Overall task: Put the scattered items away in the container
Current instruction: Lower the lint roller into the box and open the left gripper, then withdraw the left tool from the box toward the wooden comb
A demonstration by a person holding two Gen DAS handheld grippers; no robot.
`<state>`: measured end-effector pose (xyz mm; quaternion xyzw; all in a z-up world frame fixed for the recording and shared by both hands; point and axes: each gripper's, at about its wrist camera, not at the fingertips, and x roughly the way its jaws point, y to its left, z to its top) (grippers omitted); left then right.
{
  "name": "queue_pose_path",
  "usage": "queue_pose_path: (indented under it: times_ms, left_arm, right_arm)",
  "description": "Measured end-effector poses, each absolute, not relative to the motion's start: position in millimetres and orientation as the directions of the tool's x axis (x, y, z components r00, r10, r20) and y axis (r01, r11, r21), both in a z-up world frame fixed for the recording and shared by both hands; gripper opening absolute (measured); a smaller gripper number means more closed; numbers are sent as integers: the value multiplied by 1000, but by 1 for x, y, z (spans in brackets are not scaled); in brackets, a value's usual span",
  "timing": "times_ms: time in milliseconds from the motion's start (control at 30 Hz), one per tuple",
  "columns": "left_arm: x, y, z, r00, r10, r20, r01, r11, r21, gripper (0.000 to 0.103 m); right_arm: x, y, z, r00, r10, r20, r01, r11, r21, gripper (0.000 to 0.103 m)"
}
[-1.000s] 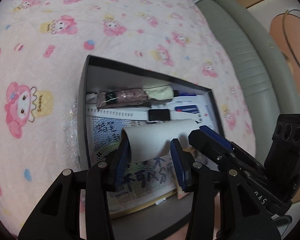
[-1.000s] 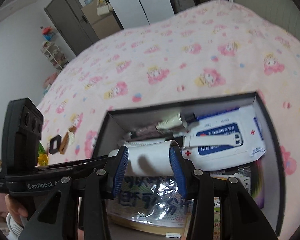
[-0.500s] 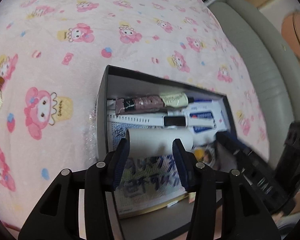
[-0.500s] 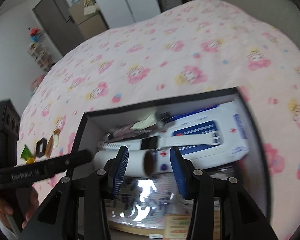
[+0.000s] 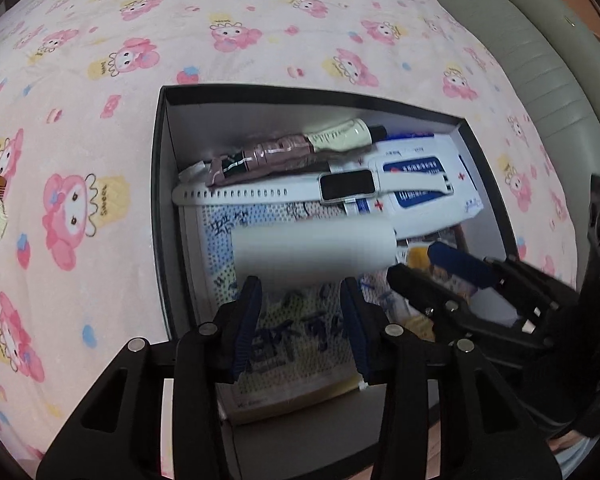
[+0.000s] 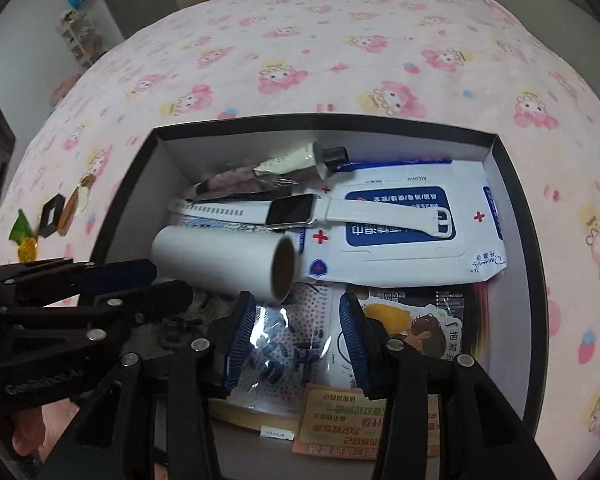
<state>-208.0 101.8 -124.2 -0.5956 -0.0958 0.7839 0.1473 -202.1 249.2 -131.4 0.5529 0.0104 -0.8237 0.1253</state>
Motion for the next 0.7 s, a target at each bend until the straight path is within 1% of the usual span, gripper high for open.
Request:
queue_pose_path:
  times_ms: [200, 333, 467, 567, 633, 667, 700]
  left_arm:
    - [-218, 105, -127, -298, 303, -905, -85, -953, -291, 41]
    - [-217, 99, -127, -312, 320, -895, -63, -947, -316, 41]
    - [-201, 101, -123, -287, 347, -893, -107, -938, -330, 43]
    - [-196, 112, -130, -247, 316, -916, -147, -947, -287, 43]
    - [-197, 121, -136, -238, 283, -929, -161, -955, -250, 42]
    - [-199, 125, -136, -246, 258, -934, -165, -961, -222, 44]
    - [-201, 128, -137, -253, 242, -937, -165, -965, -205, 49]
  right_arm:
    - [-209, 252, -129, -422, -163, -892, 167, -981, 100, 40]
    - [-210, 256, -120, -460, -157, -874, 135, -985, 106, 40]
    - [-208, 268, -108, -477, -184, -859, 103, -983, 153, 40]
    - [-206, 274, -102, -481, -198, -854, 85, -980, 179, 40]
    - [-205, 274, -98, -497, -176, -850, 80, -984, 157, 41]
    - [-205, 272, -97, -504, -145, -851, 81, -989, 120, 41]
    - [-204, 270, -97, -507, -118, -854, 80, -993, 90, 41]
